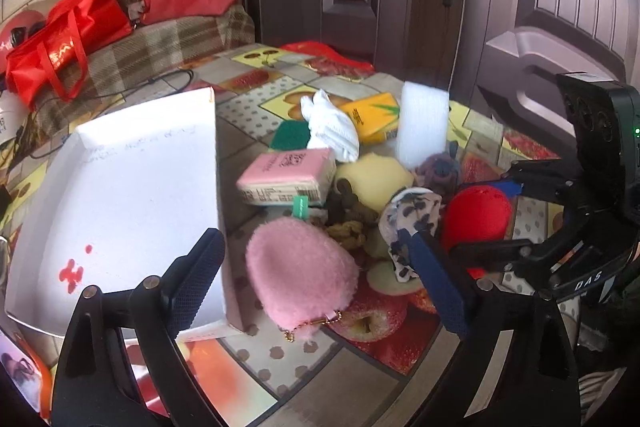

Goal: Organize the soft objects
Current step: 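Grasp the red plush ball with the right tool while the left grasps the pink fuzzy pouch, then carry both items to the white tray and open both tools to drop them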

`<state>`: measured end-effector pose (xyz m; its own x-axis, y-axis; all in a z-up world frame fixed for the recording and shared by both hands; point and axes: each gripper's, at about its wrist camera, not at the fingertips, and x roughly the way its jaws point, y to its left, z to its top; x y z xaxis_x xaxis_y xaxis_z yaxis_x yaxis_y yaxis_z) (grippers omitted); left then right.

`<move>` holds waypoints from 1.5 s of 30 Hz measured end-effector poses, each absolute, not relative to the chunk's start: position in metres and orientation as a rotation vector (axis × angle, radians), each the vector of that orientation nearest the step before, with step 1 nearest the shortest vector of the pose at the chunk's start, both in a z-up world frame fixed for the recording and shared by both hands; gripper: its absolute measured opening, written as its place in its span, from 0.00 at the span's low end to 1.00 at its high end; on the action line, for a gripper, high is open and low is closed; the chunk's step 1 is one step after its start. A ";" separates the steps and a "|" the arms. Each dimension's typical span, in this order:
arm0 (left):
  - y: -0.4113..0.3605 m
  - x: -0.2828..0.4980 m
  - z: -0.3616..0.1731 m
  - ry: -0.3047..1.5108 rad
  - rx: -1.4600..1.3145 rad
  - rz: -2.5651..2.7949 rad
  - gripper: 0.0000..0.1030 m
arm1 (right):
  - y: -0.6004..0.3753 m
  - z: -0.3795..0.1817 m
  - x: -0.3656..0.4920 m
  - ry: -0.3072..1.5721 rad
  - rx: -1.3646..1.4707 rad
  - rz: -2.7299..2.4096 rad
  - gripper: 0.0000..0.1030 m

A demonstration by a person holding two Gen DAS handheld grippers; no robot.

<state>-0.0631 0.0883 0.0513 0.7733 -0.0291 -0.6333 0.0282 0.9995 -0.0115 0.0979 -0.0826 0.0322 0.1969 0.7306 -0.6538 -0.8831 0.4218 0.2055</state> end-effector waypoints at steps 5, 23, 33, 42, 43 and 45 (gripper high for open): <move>0.082 -0.058 0.044 0.713 -0.006 -0.049 0.92 | -0.084 0.025 0.101 0.803 -0.226 1.143 0.64; 0.073 -0.042 0.029 0.757 0.052 0.054 0.69 | -0.134 0.120 0.111 0.314 0.225 0.983 0.58; 0.072 -0.044 0.025 0.722 0.099 0.089 0.40 | -0.101 0.076 0.150 0.341 0.285 0.740 0.58; 0.089 -0.098 0.062 0.314 0.025 0.192 0.38 | -0.115 0.076 0.140 0.283 0.340 0.704 0.58; 0.093 -0.103 0.063 0.277 0.029 0.232 0.38 | -0.114 0.077 0.136 0.278 0.339 0.710 0.58; 0.103 -0.109 0.067 0.237 0.005 0.274 0.38 | -0.112 0.080 0.130 0.256 0.336 0.718 0.58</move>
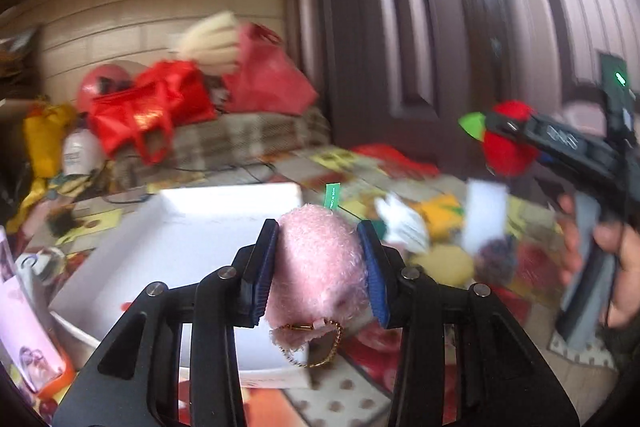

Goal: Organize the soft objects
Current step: 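Carry both items to the white tray and open both tools to drop them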

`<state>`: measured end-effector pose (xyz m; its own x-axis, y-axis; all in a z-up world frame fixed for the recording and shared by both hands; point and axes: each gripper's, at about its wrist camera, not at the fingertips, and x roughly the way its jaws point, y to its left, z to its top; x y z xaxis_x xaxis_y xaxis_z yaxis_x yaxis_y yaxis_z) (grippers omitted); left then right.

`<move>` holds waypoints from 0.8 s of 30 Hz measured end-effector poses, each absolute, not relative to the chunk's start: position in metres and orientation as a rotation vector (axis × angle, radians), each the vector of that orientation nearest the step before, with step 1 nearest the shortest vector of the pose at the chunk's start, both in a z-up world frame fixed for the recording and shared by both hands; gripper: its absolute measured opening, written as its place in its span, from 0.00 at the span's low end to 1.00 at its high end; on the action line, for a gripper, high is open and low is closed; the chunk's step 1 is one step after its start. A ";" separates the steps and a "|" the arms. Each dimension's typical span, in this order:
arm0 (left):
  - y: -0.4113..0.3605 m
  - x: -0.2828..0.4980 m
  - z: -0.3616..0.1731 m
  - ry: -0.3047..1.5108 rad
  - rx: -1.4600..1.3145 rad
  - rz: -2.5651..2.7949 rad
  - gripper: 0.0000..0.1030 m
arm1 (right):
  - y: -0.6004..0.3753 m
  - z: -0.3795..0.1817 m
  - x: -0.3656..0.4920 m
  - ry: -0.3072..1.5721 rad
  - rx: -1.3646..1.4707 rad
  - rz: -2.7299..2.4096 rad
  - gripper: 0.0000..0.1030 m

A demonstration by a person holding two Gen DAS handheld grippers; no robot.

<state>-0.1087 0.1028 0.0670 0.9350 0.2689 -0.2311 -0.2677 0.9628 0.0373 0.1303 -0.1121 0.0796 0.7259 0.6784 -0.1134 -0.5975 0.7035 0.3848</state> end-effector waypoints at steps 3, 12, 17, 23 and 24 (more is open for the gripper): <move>0.119 -0.119 0.070 0.189 -0.022 0.358 0.38 | -0.105 0.083 0.118 0.219 0.309 0.723 0.58; 0.163 -0.132 0.069 0.158 -0.092 0.501 0.38 | -0.073 0.085 0.088 0.200 0.225 0.802 0.58; 0.179 -0.136 0.069 0.155 -0.094 0.547 0.38 | -0.054 0.086 0.079 0.203 0.194 0.853 0.58; 0.198 -0.135 0.066 0.171 -0.108 0.589 0.38 | -0.023 0.087 0.064 0.195 0.140 0.928 0.58; 0.203 -0.133 0.066 0.177 -0.116 0.595 0.38 | -0.018 0.087 0.063 0.198 0.133 0.940 0.58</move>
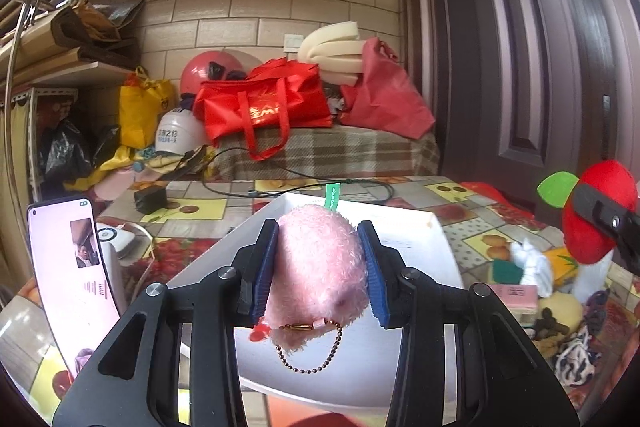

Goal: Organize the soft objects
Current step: 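Carry both items to the white tray and open both tools to drop them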

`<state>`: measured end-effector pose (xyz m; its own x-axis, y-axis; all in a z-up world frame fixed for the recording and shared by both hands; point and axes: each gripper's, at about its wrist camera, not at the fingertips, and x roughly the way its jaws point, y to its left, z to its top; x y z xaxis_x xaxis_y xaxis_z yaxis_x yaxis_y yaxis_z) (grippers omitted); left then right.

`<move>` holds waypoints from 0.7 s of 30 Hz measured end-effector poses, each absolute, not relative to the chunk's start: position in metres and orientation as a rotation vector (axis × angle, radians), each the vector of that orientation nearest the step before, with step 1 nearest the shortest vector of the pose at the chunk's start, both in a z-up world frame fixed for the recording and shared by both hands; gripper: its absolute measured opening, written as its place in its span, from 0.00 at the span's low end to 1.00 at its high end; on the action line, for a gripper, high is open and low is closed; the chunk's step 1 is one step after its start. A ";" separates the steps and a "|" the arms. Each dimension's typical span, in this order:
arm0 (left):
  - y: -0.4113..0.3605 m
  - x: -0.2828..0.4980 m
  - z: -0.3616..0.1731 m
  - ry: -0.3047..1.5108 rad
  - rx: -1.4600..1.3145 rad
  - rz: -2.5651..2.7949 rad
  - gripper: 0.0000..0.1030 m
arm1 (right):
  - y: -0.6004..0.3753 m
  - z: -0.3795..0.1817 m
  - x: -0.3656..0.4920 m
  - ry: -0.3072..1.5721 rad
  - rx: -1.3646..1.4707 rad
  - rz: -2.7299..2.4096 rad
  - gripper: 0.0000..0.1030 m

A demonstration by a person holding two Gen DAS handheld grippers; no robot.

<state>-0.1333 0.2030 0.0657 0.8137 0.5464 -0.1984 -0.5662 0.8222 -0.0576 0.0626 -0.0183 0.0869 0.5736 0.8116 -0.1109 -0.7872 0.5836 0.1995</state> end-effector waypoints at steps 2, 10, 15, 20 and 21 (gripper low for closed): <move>0.211 -0.131 0.065 0.185 -0.130 0.604 0.39 | -0.004 0.086 0.057 0.206 0.110 0.966 0.58; 0.238 -0.114 0.061 0.228 -0.149 0.632 0.39 | 0.042 0.078 0.039 0.223 0.023 1.034 0.58; 0.250 -0.104 0.059 0.267 -0.166 0.640 0.39 | 0.065 0.074 0.041 0.244 -0.009 1.043 0.58; 0.265 -0.100 0.056 0.301 -0.223 0.649 0.39 | 0.088 0.070 0.048 0.292 -0.036 1.055 0.58; 0.267 -0.100 0.056 0.306 -0.232 0.649 0.39 | 0.091 0.070 0.050 0.302 -0.039 1.056 0.58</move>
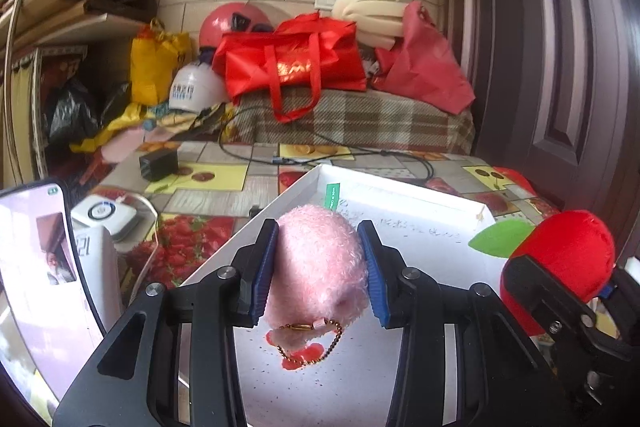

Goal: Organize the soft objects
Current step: 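Carry both items to the white tray and open both tools to drop them, then move both open tools back to the pile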

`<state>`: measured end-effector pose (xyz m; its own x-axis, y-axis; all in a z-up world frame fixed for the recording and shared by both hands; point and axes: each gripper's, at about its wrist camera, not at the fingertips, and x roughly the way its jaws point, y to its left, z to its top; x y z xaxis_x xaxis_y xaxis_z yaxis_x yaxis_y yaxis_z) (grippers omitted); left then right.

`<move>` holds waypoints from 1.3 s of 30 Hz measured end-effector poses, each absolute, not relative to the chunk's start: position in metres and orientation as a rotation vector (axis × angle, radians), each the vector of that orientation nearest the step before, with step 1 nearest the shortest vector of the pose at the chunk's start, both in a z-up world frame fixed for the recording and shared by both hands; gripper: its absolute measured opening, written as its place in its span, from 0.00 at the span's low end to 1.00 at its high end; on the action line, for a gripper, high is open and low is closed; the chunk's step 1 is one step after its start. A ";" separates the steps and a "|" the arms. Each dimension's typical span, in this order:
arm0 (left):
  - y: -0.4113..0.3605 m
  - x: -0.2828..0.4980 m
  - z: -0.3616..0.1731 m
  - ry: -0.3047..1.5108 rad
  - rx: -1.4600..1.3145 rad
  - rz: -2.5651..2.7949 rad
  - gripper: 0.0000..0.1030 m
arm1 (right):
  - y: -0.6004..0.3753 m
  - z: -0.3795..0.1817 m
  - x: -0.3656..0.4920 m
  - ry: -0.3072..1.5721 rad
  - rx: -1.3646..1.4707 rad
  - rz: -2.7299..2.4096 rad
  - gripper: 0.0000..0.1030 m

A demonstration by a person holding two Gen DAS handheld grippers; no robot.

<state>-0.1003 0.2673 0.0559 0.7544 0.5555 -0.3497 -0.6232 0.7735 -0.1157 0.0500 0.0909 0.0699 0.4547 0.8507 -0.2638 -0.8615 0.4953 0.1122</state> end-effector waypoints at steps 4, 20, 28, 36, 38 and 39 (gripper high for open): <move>0.274 -0.095 0.053 0.343 -0.259 0.652 0.39 | 0.103 0.068 0.059 0.352 -0.066 1.079 0.58; 0.281 -0.106 0.052 0.317 -0.307 0.739 1.00 | 0.100 0.062 0.075 0.469 -0.026 1.102 1.00; 0.274 -0.113 0.056 0.266 -0.282 0.741 1.00 | 0.080 0.066 0.066 0.413 0.014 1.093 1.00; 0.261 -0.115 0.059 0.250 -0.241 0.688 1.00 | 0.059 0.066 0.055 0.403 0.001 1.096 1.00; 0.253 -0.115 0.059 0.254 -0.222 0.667 1.00 | 0.051 0.067 0.052 0.391 -0.005 1.087 1.00; 0.248 -0.115 0.059 0.255 -0.211 0.659 1.00 | 0.046 0.067 0.051 0.381 -0.007 1.077 1.00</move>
<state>-0.1147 0.2483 0.0591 0.7616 0.5747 -0.2994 -0.6263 0.7714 -0.1123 0.0508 0.0462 0.0673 0.4152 0.8565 -0.3064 -0.8588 0.4802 0.1784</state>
